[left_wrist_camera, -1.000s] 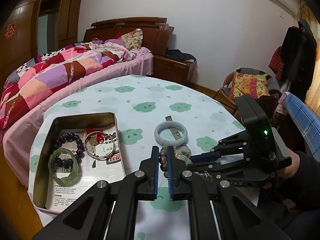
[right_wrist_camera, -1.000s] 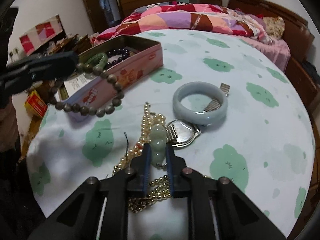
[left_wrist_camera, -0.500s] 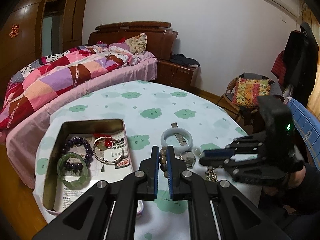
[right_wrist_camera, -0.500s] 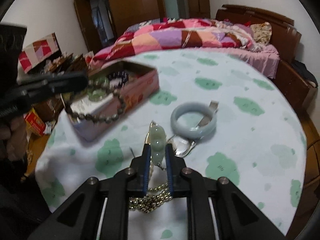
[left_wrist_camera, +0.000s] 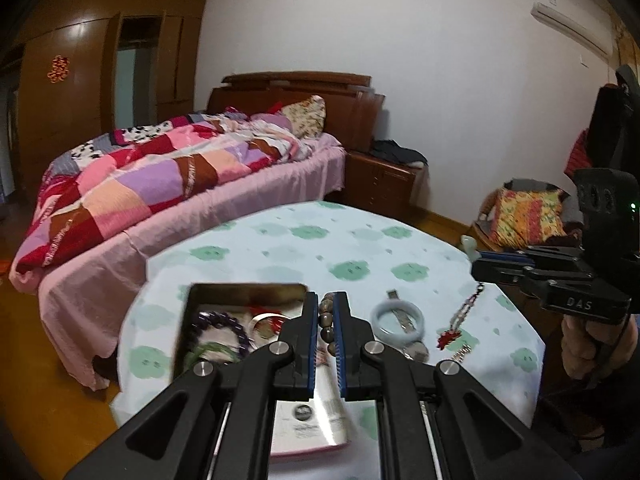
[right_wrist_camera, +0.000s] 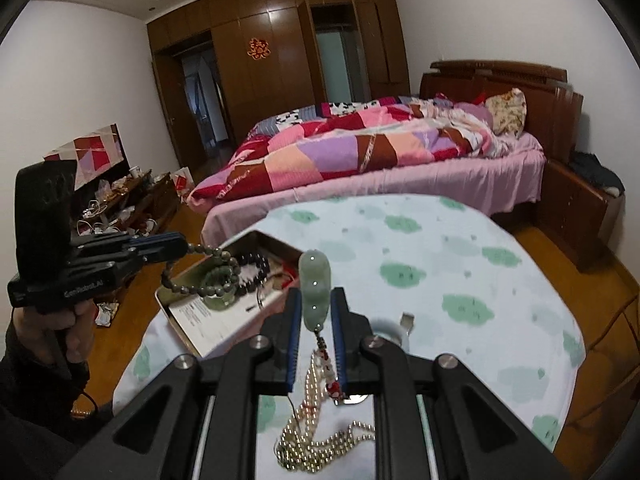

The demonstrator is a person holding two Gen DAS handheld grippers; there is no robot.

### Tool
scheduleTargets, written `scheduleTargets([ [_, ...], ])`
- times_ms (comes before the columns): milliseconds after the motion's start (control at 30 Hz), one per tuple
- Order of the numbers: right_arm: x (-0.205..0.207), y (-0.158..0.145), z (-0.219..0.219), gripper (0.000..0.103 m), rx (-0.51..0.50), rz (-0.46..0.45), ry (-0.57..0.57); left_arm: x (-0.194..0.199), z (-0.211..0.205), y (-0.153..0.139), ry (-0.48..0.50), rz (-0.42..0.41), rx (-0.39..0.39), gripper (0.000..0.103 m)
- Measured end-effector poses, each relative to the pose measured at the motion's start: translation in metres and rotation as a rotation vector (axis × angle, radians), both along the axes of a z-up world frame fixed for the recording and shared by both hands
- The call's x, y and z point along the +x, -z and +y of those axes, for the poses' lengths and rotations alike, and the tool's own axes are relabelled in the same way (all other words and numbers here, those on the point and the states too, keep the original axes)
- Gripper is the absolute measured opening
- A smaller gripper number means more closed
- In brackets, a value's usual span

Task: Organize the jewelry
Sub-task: 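Release the brown bead bracelet into the tin with the left tool while the right lifts the pendant, then lower the jade pendant chain into the tin box and open the right tool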

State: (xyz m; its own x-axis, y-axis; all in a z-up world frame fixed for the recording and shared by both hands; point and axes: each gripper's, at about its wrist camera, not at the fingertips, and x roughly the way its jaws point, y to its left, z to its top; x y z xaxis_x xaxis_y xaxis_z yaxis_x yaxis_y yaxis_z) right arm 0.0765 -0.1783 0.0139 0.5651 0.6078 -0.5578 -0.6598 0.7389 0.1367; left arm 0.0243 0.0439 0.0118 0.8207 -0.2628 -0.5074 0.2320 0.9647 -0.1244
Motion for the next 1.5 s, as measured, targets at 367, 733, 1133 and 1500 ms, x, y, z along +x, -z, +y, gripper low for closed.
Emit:
scheduleTargets([
  [367,0.014,-0.010,0.049,0.017,0.015,-0.028,-0.077,0.011,0.036,0.007,-0.094,0.014,-0.005,0.006],
  [733,0.023,-0.005,0.100,0.017,0.003,-0.019,-0.149,0.025,0.044,0.029,-0.121,0.076,-0.005,0.006],
  [1133,0.032,0.030,0.130,0.017,-0.048,0.061,-0.168,0.036,0.052,0.049,-0.138,0.136,-0.017,0.006],
  [1500,0.035,0.048,0.130,0.017,-0.082,0.108,-0.153,0.041,0.041,0.064,-0.115,0.176,-0.006,0.006],
])
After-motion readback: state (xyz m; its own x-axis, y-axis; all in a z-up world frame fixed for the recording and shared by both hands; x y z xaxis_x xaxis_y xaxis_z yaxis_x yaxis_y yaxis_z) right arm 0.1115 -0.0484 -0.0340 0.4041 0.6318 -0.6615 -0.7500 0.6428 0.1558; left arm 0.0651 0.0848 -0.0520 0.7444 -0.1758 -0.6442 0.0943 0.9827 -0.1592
